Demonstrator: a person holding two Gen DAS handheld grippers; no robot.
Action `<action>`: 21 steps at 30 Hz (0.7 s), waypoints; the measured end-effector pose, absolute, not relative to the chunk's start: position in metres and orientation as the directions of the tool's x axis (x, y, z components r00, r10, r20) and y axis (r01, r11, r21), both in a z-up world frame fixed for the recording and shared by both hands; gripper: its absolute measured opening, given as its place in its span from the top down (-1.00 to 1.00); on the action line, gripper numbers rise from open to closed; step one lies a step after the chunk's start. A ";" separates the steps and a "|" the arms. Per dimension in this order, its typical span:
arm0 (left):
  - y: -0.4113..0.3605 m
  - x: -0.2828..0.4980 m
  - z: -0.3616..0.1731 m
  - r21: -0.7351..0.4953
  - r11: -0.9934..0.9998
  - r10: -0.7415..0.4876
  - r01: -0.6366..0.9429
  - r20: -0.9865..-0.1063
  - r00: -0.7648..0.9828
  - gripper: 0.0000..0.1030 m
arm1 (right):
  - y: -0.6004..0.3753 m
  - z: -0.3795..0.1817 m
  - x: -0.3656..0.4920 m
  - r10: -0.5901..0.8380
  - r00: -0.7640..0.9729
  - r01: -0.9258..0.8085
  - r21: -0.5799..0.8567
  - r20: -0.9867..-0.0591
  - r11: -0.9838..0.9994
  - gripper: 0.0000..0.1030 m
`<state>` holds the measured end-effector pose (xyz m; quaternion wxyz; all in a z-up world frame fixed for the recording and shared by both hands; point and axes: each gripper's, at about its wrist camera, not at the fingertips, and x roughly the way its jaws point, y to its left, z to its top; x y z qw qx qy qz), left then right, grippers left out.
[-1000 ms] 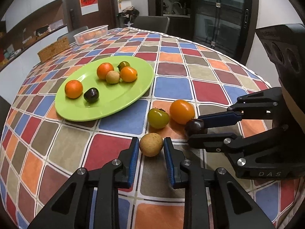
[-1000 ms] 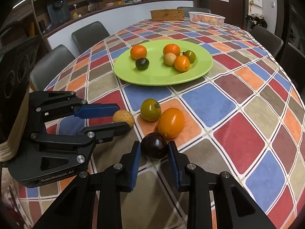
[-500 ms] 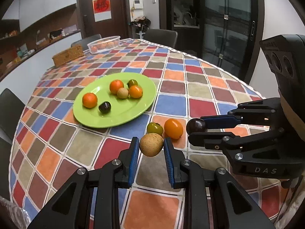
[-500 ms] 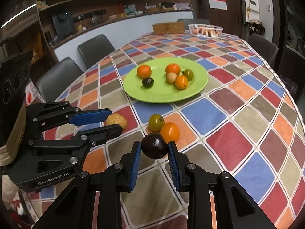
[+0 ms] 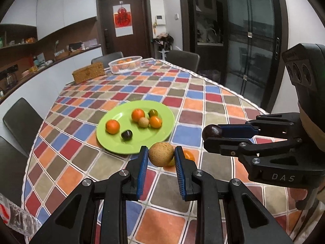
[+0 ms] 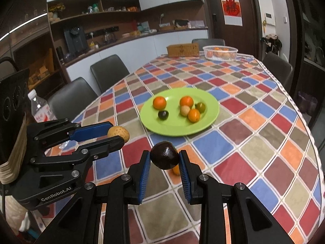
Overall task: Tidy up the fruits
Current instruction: 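Carry the brown fruit and dark plum over the green plate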
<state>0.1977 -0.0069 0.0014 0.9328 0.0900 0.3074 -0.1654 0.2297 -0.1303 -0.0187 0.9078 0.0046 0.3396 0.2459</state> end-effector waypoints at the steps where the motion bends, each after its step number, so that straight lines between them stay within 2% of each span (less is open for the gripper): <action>1: -0.006 0.198 0.004 0.066 0.932 -0.250 0.357 -0.597 0.762 0.48 | -0.130 -0.016 0.230 0.452 0.652 -0.445 0.175 -0.608 0.878 0.42; 9: 0.000 0.207 0.022 0.060 0.946 -0.232 0.319 -0.561 0.795 0.48 | -0.126 0.005 0.242 0.471 0.681 -0.466 0.165 -0.560 0.869 0.42; 21: 0.014 0.241 0.027 0.045 0.957 -0.216 0.288 -0.552 0.805 0.48 | -0.113 0.015 0.276 0.475 0.689 -0.479 0.149 -0.547 0.865 0.42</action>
